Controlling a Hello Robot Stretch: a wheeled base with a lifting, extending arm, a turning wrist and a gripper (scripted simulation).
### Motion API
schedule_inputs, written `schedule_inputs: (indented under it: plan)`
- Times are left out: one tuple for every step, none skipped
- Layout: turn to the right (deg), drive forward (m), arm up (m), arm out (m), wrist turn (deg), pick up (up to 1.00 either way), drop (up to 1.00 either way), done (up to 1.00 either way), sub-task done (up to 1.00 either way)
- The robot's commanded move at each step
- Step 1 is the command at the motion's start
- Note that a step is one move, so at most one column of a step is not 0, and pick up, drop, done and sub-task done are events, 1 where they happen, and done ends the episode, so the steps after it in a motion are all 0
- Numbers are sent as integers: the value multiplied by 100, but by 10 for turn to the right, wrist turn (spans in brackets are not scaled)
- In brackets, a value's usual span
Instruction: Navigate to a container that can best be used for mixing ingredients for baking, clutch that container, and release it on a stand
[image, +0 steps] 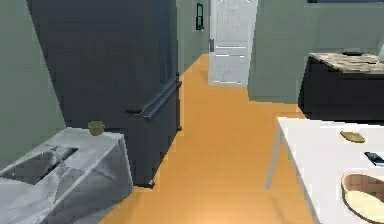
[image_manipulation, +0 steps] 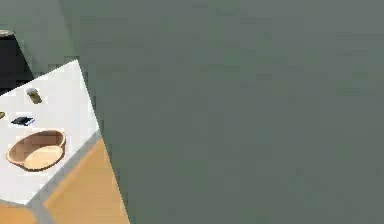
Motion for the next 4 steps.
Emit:
schedule_inputs:
  plan:
    - [-360,0,0,0,0,0,0,0,0]
    - [450,0,0,0,0,0,0,0,0]
    - [0,100,0,0,0,0,0,0,0]
    - [150,0,0,0,0,0,0,0,0]
